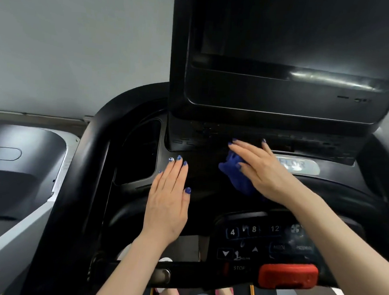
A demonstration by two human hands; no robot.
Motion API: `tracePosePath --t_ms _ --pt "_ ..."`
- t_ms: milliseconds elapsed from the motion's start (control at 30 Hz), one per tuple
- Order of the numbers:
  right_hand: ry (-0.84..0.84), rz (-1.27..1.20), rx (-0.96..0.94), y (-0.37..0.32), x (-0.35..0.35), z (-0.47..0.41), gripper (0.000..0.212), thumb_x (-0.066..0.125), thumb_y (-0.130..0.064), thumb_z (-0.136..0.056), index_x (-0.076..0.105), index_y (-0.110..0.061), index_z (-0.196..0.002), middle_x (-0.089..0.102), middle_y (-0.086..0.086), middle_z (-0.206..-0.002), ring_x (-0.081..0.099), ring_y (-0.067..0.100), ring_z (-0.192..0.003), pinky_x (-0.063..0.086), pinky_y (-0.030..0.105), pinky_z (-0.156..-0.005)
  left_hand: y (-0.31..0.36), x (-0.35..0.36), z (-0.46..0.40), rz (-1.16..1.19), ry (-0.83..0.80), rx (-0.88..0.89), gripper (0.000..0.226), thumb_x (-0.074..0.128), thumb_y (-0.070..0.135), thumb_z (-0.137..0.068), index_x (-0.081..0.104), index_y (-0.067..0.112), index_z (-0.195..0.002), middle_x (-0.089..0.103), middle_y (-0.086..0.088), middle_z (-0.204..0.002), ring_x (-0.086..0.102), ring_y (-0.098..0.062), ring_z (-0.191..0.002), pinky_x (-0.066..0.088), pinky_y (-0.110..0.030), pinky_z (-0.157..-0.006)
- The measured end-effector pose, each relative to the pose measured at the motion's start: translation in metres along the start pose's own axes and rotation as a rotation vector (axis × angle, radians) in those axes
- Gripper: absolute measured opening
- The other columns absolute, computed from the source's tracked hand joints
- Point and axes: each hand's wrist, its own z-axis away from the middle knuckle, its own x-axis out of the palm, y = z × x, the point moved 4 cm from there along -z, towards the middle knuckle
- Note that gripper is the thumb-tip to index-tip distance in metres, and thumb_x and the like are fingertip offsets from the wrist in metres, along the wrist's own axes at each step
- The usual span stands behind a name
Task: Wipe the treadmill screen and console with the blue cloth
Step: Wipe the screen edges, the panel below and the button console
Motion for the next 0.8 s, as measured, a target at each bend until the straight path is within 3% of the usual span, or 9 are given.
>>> tracePosePath --t_ms 67,133,167,233,333,433,567,667,800 --pt "0.045 -0.011 -0.075 -0.022 0.009 -0.017 0.049 0.040 -0.031 -0.094 0.056 -0.008 -0.135 0.053 0.014 -0.140 0.046 0.022 -0.129 0.021 0.036 -0.117 0.000 0.001 0.000 -0.027 0.004 0.003 0.056 0.024 0.028 -0.103 0.026 0.012 -0.156 0.021 -0.003 -0.164 0.015 -0.016 -0.153 0.005 -0.031 -0.124" --pt "-0.003 -0.037 -0.118 -0.037 0.024 -0.024 0.046 0.052 -0.019 -0.094 0.052 -0.005 -0.137 0.052 0.014 -0.140 0.040 0.018 -0.129 0.013 0.009 -0.111 0.001 0.001 0.001 -0.041 0.007 0.007 0.056 0.026 0.027 -0.103 0.026 0.011 -0.156 0.023 -0.004 -0.164 0.016 -0.017 -0.153 0.007 -0.032 -0.124" --pt "-0.043 -0.067 -0.114 -0.036 0.021 -0.021 0.050 0.057 -0.014 -0.092 0.048 -0.008 -0.141 0.049 0.010 -0.144 0.038 0.016 -0.132 0.011 0.003 -0.109 0.001 0.001 0.001 -0.042 0.008 0.013 0.056 0.027 0.027 -0.103 0.026 0.011 -0.156 0.023 -0.004 -0.164 0.016 -0.017 -0.153 0.007 -0.032 -0.124" --pt "-0.128 -0.134 -0.076 -0.022 0.009 -0.013 0.055 0.061 -0.009 -0.089 0.045 -0.010 -0.142 0.046 0.006 -0.147 0.040 0.018 -0.136 0.017 0.008 -0.112 0.000 0.001 0.001 -0.047 0.008 0.027 0.056 0.027 0.028 -0.103 0.026 0.011 -0.156 0.023 -0.004 -0.164 0.016 -0.017 -0.153 0.005 -0.031 -0.124" --pt "-0.077 -0.120 -0.060 -0.017 0.001 -0.021 0.050 0.054 -0.015 -0.086 0.050 -0.004 -0.134 0.048 0.009 -0.145 0.044 0.023 -0.135 0.018 0.040 -0.121 -0.001 0.002 0.000 -0.072 0.018 0.028 0.056 0.027 0.028 -0.103 0.025 0.010 -0.156 0.023 -0.006 -0.164 0.016 -0.018 -0.153 0.006 -0.032 -0.125" --pt "-0.106 -0.051 -0.174 -0.044 0.026 -0.032 0.046 0.055 -0.015 -0.093 0.049 -0.005 -0.138 0.042 0.011 -0.150 0.036 0.022 -0.141 0.010 0.037 -0.120 -0.002 0.003 0.001 -0.073 0.011 0.044 0.058 0.028 0.028 -0.103 0.022 0.009 -0.157 0.020 -0.007 -0.164 0.014 -0.019 -0.153 0.004 -0.032 -0.125" --pt "-0.166 0.059 -0.337 -0.020 0.012 -0.006 0.047 0.043 -0.029 -0.096 0.048 -0.015 -0.140 0.034 0.006 -0.155 0.034 0.015 -0.140 0.026 0.040 -0.117 -0.009 0.001 0.005 -0.084 0.015 0.035 0.061 0.028 0.034 -0.102 0.017 0.010 -0.157 0.015 -0.005 -0.165 0.009 -0.020 -0.154 0.001 -0.033 -0.125" --pt "-0.130 0.062 -0.364 -0.010 0.005 0.000 0.045 0.053 -0.023 -0.094 0.048 -0.017 -0.138 0.032 0.005 -0.156 0.031 0.014 -0.140 0.030 0.048 -0.114 -0.009 0.002 0.007 -0.128 0.026 0.030 0.061 0.027 0.035 -0.103 0.019 0.009 -0.157 0.020 -0.008 -0.164 0.013 -0.022 -0.153 0.003 -0.036 -0.125" --pt "-0.250 0.127 -0.512 -0.039 0.033 -0.014 0.054 0.062 -0.017 -0.094 0.044 -0.017 -0.145 0.025 0.002 -0.160 0.015 0.017 -0.150 0.008 0.041 -0.123 -0.010 0.003 0.007 -0.148 0.020 0.043 0.060 0.029 0.034 -0.103 0.022 0.008 -0.157 0.022 -0.009 -0.164 0.014 -0.021 -0.153 0.004 -0.036 -0.125"
